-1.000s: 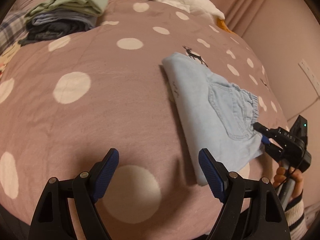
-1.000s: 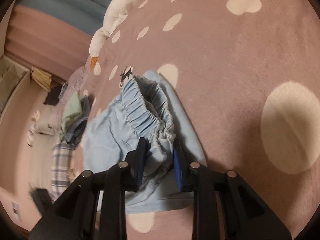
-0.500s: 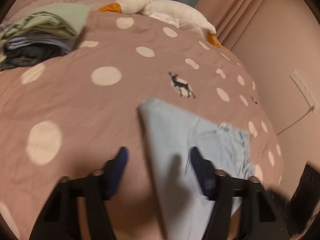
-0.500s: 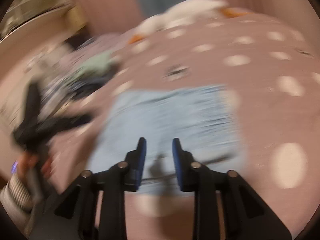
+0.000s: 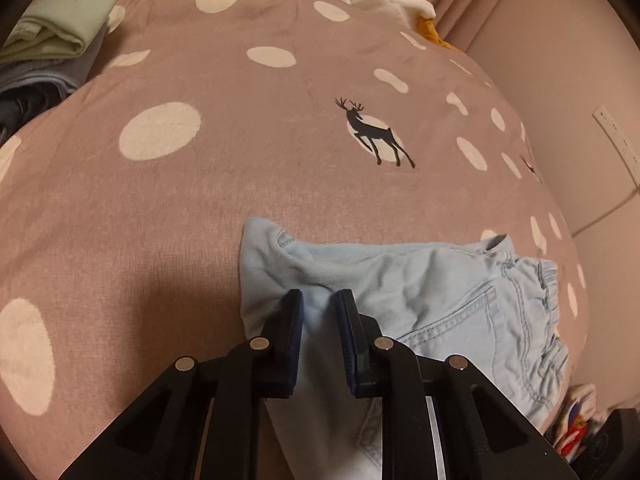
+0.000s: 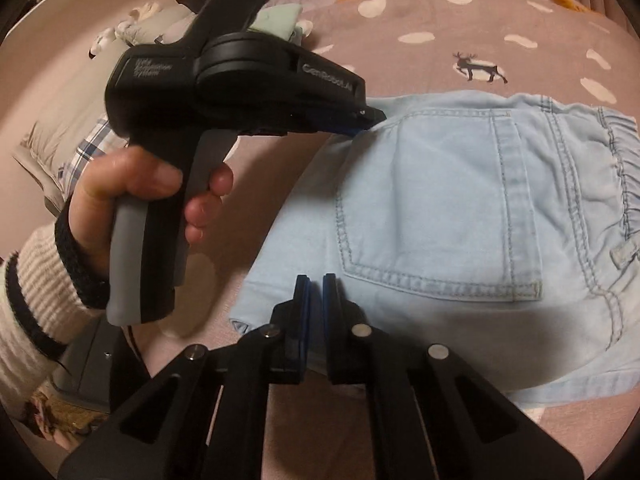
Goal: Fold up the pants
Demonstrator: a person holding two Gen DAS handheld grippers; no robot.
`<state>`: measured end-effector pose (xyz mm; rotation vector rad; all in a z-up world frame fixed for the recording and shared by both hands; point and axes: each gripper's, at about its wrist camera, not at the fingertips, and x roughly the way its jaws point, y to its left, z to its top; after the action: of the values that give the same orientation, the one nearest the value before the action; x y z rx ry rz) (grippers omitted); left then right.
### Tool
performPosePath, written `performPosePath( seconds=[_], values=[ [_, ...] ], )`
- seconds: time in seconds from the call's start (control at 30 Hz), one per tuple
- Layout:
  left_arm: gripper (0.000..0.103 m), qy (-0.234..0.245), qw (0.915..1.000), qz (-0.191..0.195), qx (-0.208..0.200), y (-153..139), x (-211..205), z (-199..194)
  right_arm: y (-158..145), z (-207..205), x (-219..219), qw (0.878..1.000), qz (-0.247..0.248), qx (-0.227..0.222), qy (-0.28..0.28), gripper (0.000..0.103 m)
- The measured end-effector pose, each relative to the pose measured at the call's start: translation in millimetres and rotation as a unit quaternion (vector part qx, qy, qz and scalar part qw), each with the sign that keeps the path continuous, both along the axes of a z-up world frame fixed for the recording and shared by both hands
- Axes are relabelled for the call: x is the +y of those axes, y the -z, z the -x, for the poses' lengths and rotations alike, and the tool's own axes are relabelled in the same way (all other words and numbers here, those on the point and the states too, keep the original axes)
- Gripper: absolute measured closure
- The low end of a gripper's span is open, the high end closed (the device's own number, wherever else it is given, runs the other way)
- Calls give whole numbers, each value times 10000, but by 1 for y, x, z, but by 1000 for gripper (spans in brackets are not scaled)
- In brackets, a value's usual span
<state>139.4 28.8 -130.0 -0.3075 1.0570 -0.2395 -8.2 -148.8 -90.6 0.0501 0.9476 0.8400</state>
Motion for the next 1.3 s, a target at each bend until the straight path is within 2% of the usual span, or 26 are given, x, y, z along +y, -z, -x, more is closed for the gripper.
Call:
performPosePath(
  seconds=[0.1,0.17,0.27,0.33,0.43,0.5,0.53,0.6,0.67,0.7,0.77,0.8,0.83,0.87,0.9,1.0,1.07,1.17,1.23,1.3],
  values=[
    [83,-89,10000,-6,-38,-7,2,6,-17,1,-7,9998,-194,-18,-49,91],
    [83,-113,9998,-133,-104,-16,1,15,-33,2,-28,9988,-309,-309,199,91],
    [83,-73,9996,-133,-256,-28,-1,32,-49,-4,-69,9924,-115,-790,941,90],
    [83,12,9994,-9,-348,-34,-4,48,-51,-15,-98,9828,206,-965,1558,89],
    [83,220,9991,20,-363,-33,-15,73,-39,-27,-125,9741,551,-870,2012,89],
    [83,364,9990,-73,-231,-22,-24,84,-15,-35,-133,9729,864,-481,2091,92],
    [83,411,9989,-161,-159,-14,-28,87,-6,-35,-136,9739,778,-441,2086,91],
    [83,453,9985,-285,-97,-4,-33,91,-7,-34,-136,9748,686,-553,2050,91],
    [82,457,9983,-332,-158,-9,-33,93,-11,-38,-141,9762,556,-421,2052,91],
    [82,430,9986,-272,-132,-13,-30,94,-19,-41,-144,9775,406,-335,2041,89],
    [79,316,9992,-126,-193,-21,-21,100,-26,-34,-152,9776,30,-206,2093,70],
    [74,244,9994,-80,-236,-25,-15,103,-29,-33,-164,9756,-213,-122,2182,47],
    [58,147,9996,-3,-256,-27,-8,106,-29,-29,-172,9740,-393,-42,2232,31],
    [44,-5,9996,184,-235,-28,3,110,-30,-29,-176,9714,-572,61,2304,31],
    [40,-140,9989,384,-208,-27,13,113,-26,-31,-187,9672,-747,222,2419,31],
    [40,-384,9950,926,-48,-19,34,116,-8,-31,-196,9556,-1159,867,2566,31],
    [40,-461,9907,1270,136,-9,43,116,9,-36,-204,9435,-1707,1459,2435,31],
    [40,-464,9757,2089,467,7,47,112,24,-39,-201,9319,-1963,1923,2365,31],
    [40,-464,9716,2257,544,12,45,108,24,-44,-195,9314,-2035,1996,2264,31],
    [40,-418,9725,2228,526,12,42,104,23,-51,-188,9319,-2061,2072,2148,31]
  ],
)
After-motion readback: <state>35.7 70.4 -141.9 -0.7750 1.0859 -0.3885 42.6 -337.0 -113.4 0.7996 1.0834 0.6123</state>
